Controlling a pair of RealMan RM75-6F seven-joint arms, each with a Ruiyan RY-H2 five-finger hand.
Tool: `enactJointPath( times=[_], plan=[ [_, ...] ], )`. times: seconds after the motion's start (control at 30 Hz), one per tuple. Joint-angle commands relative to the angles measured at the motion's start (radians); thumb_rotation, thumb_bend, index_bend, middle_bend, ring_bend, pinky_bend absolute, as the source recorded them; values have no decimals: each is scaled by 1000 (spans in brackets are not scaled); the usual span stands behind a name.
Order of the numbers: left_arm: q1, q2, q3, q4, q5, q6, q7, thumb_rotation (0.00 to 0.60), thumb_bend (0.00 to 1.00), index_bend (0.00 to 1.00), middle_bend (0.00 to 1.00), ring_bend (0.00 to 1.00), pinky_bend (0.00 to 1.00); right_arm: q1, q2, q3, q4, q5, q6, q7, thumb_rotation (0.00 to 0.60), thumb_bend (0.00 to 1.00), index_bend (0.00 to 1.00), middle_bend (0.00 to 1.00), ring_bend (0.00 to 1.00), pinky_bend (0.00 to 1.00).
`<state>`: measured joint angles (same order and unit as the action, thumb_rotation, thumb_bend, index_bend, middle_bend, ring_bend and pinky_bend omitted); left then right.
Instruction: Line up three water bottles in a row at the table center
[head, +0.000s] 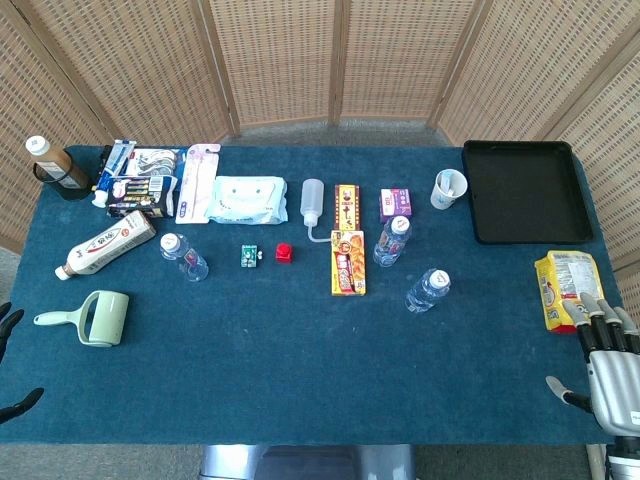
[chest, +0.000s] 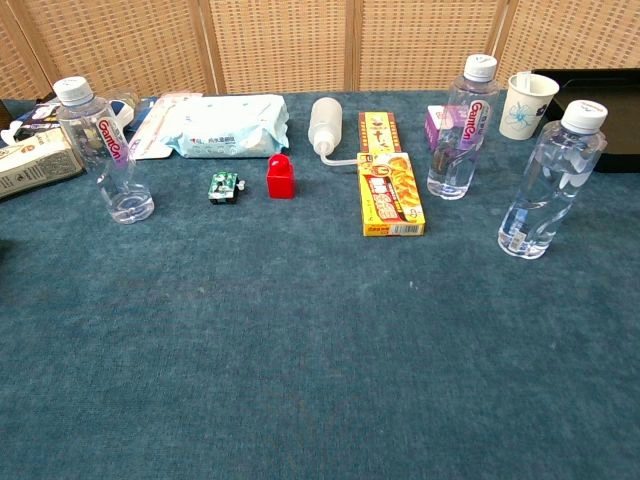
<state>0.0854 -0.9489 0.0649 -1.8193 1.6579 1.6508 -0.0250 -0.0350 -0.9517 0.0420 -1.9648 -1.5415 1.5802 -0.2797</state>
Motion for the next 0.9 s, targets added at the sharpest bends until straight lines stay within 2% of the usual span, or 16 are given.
enactJointPath(
  times=[0.03,0.27,0.43,0.53,0.63,0.77,0.9],
  plan=[
    [0,1,1,-1,1,-3,1,600,16,0,0,0,0,1,-2,-1,0,-1,-1,-2,600,0,94,32,37,0],
    [-3,7,6,-3,14,-9,-5,600,16,0,0,0,0,10,-4,-5,7,-7,-20,11,600,0,92,32,37,0],
    [-12,20,6,-3,13,-21,-34,600,15,0,0,0,0,54,-27,3,36,2,-91,105,600,0,21,53,59,5],
    [-16,31,4,-8,5,-29,-51,600,16,0,0,0,0,104,-65,12,82,13,-169,194,600,0,0,66,79,25],
    [-16,34,4,-9,10,-25,-62,600,16,0,0,0,0,178,-119,26,145,27,-283,333,600,0,0,78,89,37],
    [-14,40,5,-7,14,-19,-76,600,16,0,0,0,0,253,-175,57,215,52,-379,511,600,0,0,86,94,86],
    [-12,43,10,2,20,-17,-92,600,17,0,0,0,0,315,-251,93,303,97,-442,567,600,0,0,95,102,137]
  ],
)
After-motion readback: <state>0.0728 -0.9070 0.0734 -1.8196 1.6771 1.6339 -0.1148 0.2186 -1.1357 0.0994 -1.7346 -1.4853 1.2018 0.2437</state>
